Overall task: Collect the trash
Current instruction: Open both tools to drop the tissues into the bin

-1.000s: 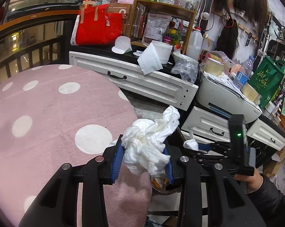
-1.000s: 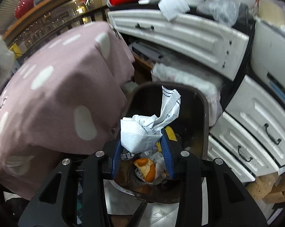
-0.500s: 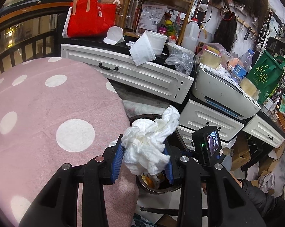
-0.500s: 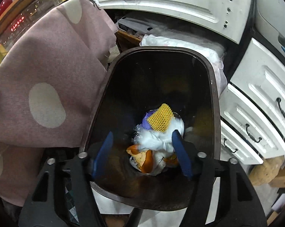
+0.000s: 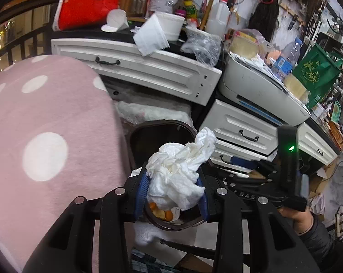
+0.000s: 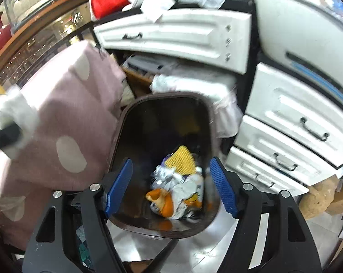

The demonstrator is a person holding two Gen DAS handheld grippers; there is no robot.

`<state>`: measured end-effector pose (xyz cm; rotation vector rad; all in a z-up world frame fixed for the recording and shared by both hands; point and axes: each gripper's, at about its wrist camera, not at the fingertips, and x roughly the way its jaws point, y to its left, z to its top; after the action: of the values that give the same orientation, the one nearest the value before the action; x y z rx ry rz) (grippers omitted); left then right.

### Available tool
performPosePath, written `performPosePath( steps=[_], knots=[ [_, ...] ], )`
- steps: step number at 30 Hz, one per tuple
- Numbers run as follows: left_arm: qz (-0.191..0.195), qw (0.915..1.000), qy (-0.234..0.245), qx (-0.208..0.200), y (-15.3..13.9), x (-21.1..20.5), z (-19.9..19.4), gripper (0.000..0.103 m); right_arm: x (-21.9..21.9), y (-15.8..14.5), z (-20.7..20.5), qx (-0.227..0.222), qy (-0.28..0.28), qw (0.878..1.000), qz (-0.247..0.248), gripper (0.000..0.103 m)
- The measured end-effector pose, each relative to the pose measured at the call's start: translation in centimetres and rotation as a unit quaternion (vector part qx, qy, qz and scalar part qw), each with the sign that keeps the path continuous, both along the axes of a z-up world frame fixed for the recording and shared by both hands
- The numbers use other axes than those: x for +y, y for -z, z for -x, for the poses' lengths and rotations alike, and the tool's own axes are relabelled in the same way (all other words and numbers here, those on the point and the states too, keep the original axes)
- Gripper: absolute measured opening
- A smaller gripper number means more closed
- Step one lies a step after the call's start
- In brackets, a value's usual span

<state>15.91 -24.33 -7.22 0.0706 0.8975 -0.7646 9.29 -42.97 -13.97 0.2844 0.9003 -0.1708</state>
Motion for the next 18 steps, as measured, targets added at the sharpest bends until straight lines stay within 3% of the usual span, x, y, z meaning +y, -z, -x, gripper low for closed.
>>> performPosePath(
  steps=[6, 18],
  knots=[
    [-0.027, 0.9992, 0.024, 0.018, 2.3, -2.9, 0.0, 0.037, -1.4, -2.0, 1.4, -0.020, 0.024, 0.999, 0.017, 0.073],
    [-0.078, 0.9940, 0.036, 0.069, 7.5, -7.0, -1.1, 0.038, -3.7, -2.7, 3.2, -0.032, 0.062, 0.997, 0.013, 0.073]
  ],
)
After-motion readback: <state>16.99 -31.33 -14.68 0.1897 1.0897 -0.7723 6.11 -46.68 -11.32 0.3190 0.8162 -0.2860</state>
